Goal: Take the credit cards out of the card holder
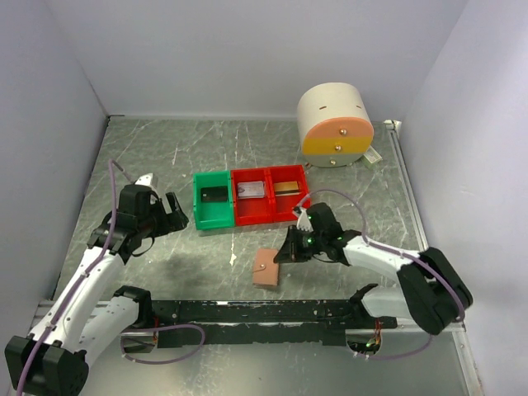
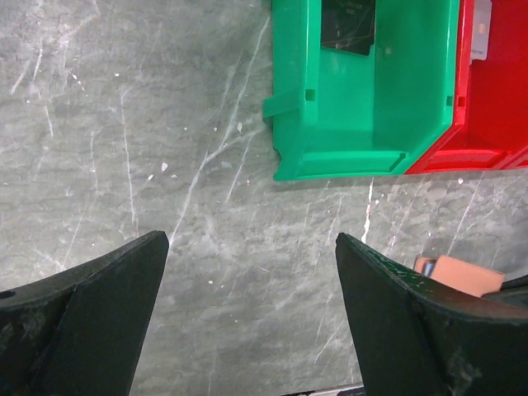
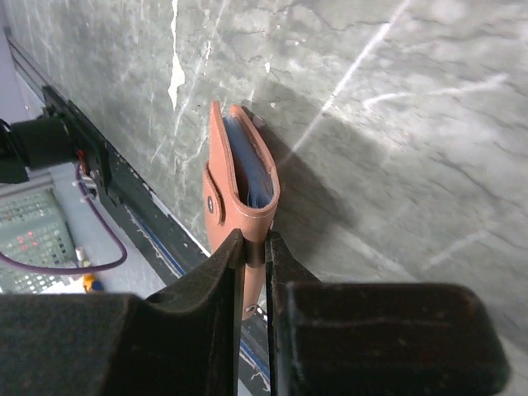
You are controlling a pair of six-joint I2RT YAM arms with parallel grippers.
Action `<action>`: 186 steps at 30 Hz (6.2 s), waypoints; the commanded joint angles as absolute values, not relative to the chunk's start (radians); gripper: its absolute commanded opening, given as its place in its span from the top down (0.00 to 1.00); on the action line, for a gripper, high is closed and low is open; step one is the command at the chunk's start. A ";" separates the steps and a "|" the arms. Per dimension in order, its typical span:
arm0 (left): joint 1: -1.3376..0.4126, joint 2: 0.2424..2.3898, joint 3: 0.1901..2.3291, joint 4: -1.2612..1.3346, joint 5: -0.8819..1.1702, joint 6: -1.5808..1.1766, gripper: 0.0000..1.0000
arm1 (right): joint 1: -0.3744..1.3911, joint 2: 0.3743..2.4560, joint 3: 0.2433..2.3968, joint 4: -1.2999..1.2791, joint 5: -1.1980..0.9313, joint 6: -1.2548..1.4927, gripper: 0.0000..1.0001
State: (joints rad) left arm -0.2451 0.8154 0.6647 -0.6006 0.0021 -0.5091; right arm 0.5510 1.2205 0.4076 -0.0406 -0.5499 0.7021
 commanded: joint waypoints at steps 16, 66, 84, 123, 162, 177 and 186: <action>-0.256 0.756 0.701 -0.532 0.061 -0.432 0.05 | 0.648 1.320 0.551 -0.166 -0.297 0.578 0.59; -1.246 1.586 0.996 -0.395 -0.417 -0.941 0.28 | 0.660 1.130 0.184 0.225 -0.411 0.888 0.57; -1.291 1.602 1.030 -0.569 -0.436 -1.116 0.34 | 0.660 1.148 0.225 0.195 -0.470 0.865 0.59; -1.318 1.626 0.982 -0.523 -0.475 -1.191 0.77 | 0.664 1.277 0.278 0.253 -0.469 0.893 1.00; -1.316 1.727 1.095 -0.640 -0.561 -1.220 0.41 | 0.668 1.286 0.291 0.221 -0.500 0.848 1.00; -1.292 1.745 1.042 -0.565 -0.563 -1.206 0.67 | 0.667 1.270 0.281 0.205 -0.505 0.835 1.00; -1.292 1.704 1.006 -0.552 -0.569 -1.233 0.77 | 0.668 1.276 0.279 0.199 -0.496 0.827 1.00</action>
State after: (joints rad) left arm -1.3067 1.7252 1.0595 -0.5869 -0.5415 -1.2129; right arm 0.6624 1.2877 0.2916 0.2192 -0.4854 0.8516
